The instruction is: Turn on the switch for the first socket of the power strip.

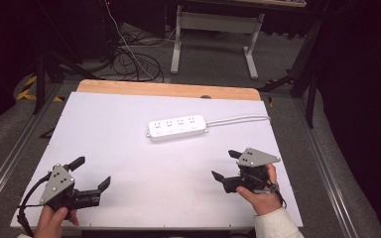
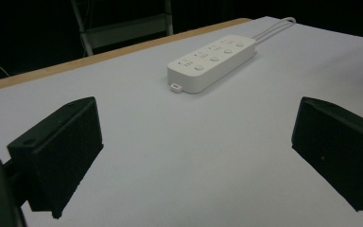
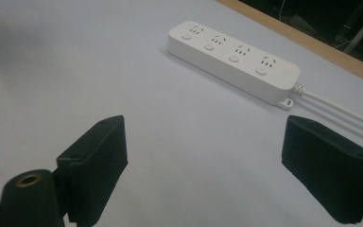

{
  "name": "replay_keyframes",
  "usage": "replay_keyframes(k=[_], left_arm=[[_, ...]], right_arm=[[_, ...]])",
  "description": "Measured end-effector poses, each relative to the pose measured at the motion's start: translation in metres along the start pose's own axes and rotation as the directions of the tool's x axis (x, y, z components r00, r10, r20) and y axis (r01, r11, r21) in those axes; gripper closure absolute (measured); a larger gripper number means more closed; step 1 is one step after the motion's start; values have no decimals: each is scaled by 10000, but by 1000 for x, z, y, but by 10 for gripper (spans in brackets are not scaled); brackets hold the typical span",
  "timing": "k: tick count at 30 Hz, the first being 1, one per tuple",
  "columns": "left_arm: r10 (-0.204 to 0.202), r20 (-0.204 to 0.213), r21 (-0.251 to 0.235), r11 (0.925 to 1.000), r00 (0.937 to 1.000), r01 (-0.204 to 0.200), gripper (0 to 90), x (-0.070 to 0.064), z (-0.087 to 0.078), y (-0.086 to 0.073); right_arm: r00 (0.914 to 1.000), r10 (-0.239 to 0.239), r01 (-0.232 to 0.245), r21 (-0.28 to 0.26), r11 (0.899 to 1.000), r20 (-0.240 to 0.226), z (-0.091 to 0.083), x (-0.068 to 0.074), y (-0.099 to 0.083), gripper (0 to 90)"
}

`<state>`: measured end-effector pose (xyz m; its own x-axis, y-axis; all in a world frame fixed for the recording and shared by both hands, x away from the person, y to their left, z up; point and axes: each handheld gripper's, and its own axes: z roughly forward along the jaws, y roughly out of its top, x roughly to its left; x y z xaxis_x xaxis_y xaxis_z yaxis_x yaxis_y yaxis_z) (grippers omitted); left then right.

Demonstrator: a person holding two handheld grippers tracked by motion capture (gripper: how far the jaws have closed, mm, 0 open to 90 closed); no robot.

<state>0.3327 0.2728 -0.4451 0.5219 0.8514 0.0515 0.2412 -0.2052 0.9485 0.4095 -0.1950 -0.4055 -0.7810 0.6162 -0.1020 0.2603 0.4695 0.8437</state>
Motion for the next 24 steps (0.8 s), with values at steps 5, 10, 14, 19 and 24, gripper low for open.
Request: replay_keyframes(k=[5, 10, 14, 19, 24], left_arm=[[2, -18, 9, 10000, 10000, -2, 31, 0, 0, 0], [18, -29, 44, 10000, 10000, -18, 31, 0, 0, 0], [-3, -17, 30, 10000, 10000, 3, 31, 0, 0, 0], [6, -35, 31, 10000, 10000, -6, 32, 0, 1, 0], [50, -40, 47, 10000, 10000, -50, 31, 0, 0, 0]], right_arm=[[9997, -231, 231, -35, 9997, -58, -1, 0, 11, 153], [9996, -284, 284, -47, 9996, -36, 1, -4, 20, 153], [9994, -342, 341, -76, 9994, -51, 1, -5, 24, 153], [9988, -499, 499, -31, 9988, -21, 3, -9, 36, 153], [9986, -527, 527, 97, 9986, -8, 7, -15, 44, 153]])
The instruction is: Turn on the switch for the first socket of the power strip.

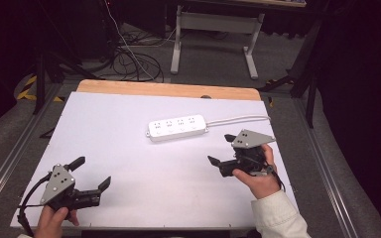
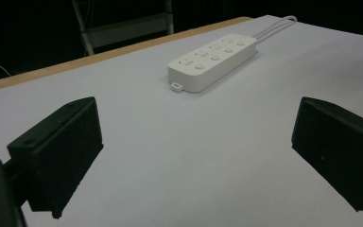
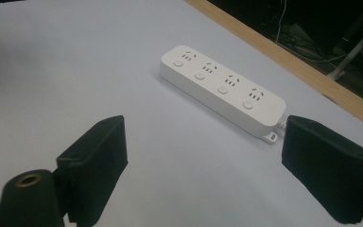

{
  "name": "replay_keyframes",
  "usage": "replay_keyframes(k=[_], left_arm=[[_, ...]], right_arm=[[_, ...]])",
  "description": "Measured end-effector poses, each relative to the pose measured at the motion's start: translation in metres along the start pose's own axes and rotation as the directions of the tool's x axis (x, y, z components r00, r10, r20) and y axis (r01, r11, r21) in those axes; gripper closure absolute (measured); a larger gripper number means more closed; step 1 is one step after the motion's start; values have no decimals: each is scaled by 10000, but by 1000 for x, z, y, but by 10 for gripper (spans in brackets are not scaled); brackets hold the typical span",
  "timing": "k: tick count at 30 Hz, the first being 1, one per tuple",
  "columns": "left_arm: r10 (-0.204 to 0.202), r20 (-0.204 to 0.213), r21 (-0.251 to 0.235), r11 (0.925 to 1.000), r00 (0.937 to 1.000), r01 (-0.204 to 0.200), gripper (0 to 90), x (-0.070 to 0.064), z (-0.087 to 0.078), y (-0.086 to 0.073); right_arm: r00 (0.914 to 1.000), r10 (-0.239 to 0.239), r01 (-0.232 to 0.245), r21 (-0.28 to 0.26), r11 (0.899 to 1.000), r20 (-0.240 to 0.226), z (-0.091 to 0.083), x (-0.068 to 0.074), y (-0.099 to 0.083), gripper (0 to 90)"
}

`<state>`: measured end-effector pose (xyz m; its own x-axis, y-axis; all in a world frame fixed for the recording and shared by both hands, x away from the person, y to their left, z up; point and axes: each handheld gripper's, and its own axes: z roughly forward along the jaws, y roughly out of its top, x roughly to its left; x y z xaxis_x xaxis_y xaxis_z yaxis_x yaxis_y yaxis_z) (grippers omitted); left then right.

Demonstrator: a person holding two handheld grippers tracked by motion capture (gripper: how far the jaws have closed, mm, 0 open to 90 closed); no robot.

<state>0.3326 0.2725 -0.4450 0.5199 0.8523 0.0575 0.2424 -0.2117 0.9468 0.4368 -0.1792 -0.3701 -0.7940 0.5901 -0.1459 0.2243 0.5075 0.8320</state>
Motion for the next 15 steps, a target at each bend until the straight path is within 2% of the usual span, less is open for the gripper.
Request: replay_keyframes(k=[8, 10, 15], left_arm=[[5, -58, 48, 10000, 10000, -5, 31, 0, 1, 0], [-2, -35, 44, 10000, 10000, 2, 31, 0, 1, 0], [51, 5, 100, 9999, 10000, -51, 32, 0, 2, -1]], right_arm=[[9998, 10, -7, -132, 9999, 218, 1, -6, 7, 152], [10000, -4, 4, -106, 9999, -28, 5, -9, 11, 269], [9996, 265, -264, 63, 9996, -26, 14, -14, 14, 266]])
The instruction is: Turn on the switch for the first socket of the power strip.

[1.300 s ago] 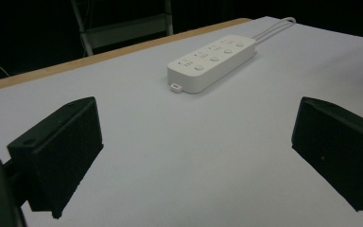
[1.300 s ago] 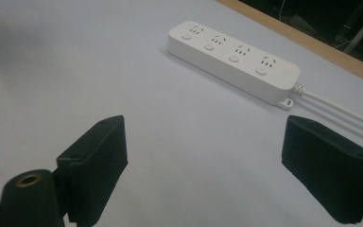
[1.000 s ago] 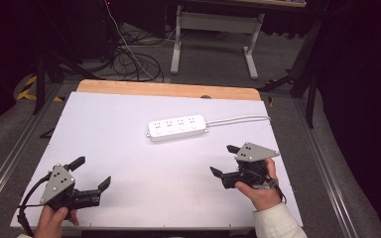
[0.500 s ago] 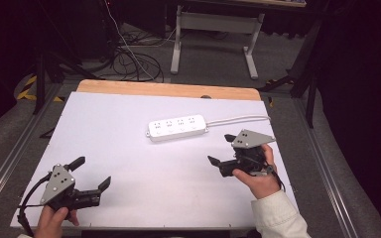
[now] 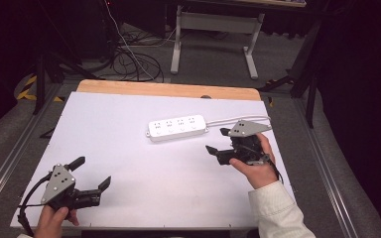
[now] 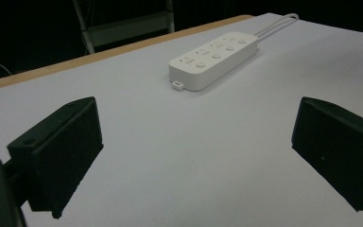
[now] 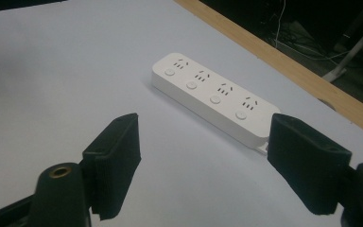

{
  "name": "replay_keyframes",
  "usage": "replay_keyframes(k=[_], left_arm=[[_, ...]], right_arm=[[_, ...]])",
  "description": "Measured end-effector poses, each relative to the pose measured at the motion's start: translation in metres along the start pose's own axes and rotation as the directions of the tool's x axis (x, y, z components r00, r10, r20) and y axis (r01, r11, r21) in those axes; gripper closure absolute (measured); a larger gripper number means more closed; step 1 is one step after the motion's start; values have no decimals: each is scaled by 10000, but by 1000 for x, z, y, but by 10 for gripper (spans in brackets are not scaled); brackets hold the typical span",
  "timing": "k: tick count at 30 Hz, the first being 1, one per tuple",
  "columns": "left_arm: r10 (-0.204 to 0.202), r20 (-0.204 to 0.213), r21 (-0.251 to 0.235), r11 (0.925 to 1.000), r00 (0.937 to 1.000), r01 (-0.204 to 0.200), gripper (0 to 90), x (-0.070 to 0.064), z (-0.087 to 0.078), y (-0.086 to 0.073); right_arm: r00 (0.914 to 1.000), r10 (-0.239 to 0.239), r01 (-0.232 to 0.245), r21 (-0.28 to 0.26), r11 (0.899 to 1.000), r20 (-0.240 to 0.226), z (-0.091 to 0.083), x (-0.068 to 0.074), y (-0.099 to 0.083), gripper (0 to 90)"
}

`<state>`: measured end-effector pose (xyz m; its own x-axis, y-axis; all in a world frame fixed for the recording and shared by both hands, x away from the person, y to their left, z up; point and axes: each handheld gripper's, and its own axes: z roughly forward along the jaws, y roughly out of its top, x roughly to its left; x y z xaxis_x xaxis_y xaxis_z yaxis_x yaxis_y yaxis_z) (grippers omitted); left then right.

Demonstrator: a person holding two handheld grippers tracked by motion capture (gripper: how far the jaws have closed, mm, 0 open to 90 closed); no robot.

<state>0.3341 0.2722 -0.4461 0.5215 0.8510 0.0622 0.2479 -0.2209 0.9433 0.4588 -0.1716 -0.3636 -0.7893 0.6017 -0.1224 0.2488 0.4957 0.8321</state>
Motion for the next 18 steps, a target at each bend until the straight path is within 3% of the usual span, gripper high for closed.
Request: replay_keyframes(k=[2, 5, 11, 12, 16, 18], left_arm=[[8, -23, -6, 10000, 10000, -8, 32, 0, 0, 0], [25, -15, -29, 10000, 10000, -25, 31, -1, 0, 0], [33, -23, -34, 10000, 10000, -33, 32, -1, 0, 0], [35, -22, -31, 10000, 10000, -35, 31, 0, 0, 0], [54, -15, -20, 10000, 10000, -54, 32, 0, 0, 0], [63, -5, -16, 10000, 10000, -63, 32, 0, 0, 0]], right_arm=[[9997, 167, -165, -72, 9998, 196, 3, -2, 2, 276], [9988, 480, -478, -135, 9988, 138, 6, -7, 6, 322], [9924, 1118, -1124, -83, 9936, -523, 15, -16, 13, 479], [9866, 1510, -1523, -173, 9882, -612, 19, -20, 13, 555], [9816, 1857, -1861, -44, 9825, -451, 25, -25, 13, 614], [9802, 1978, -1977, 130, 9802, -106, 33, -28, 12, 695]])
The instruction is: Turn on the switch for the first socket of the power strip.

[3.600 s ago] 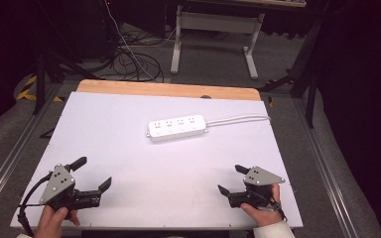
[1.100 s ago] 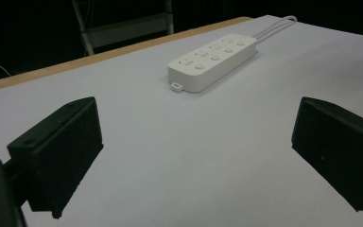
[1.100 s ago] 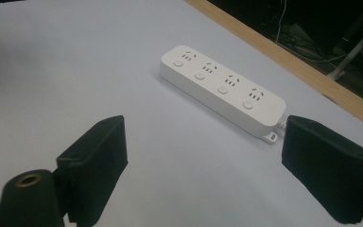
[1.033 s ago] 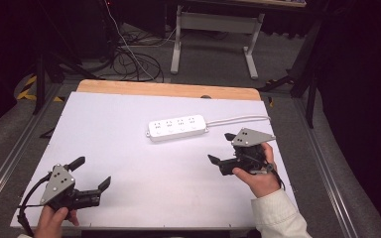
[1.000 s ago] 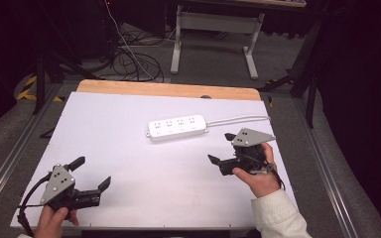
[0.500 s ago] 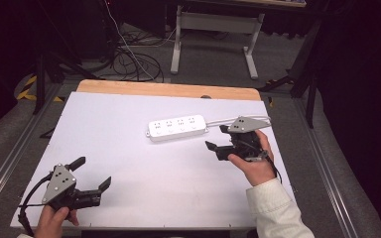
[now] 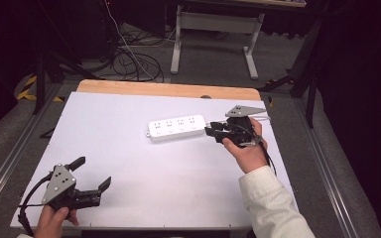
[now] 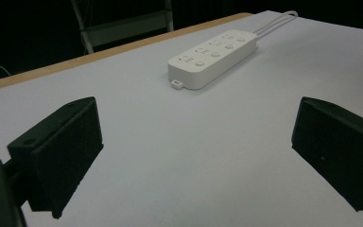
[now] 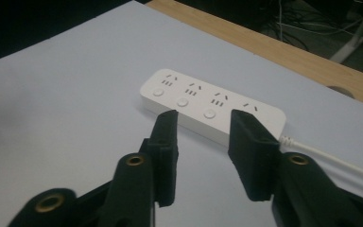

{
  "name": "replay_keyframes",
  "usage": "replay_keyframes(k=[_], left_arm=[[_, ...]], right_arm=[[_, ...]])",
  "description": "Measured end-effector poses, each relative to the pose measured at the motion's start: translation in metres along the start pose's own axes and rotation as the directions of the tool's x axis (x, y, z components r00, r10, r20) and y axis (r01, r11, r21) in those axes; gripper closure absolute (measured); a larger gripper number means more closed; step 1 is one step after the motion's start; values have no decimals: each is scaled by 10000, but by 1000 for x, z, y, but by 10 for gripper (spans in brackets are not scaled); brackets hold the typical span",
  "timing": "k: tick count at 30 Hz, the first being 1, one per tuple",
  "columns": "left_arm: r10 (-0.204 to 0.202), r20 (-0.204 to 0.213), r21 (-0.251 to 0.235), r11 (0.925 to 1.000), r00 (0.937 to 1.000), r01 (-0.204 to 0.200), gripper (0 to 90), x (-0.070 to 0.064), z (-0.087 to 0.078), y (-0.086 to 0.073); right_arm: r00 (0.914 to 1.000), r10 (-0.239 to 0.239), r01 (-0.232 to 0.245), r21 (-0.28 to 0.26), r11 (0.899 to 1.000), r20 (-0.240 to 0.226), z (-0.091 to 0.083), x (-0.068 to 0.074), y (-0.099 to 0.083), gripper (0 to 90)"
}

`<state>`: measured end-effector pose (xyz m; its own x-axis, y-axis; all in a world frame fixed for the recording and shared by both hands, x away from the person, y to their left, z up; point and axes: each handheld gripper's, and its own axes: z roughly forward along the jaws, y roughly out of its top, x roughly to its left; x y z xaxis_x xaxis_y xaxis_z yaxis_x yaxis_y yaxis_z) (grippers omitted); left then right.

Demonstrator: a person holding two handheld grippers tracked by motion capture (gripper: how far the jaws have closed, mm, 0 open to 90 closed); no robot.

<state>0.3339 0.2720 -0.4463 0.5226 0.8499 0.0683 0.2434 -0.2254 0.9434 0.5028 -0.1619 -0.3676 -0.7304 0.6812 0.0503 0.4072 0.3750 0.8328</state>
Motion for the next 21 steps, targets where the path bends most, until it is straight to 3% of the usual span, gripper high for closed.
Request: replay_keyframes(k=[7, 12, 21], left_arm=[[-12, -11, 0, 10000, 10000, 12, 31, 0, 0, 0], [5, -12, 14, 10000, 10000, -5, 32, 0, 0, 0], [7, -10, 12, 10000, 10000, -7, 31, 0, 0, 0]], right_arm=[[9964, -423, 422, 22, 9991, 736, 15, -3, 0, 774], [9915, -813, 825, -84, 9966, 1013, 23, -6, 1, 830], [9943, -482, 501, -182, 9986, 956, 38, -18, 1, 900]])
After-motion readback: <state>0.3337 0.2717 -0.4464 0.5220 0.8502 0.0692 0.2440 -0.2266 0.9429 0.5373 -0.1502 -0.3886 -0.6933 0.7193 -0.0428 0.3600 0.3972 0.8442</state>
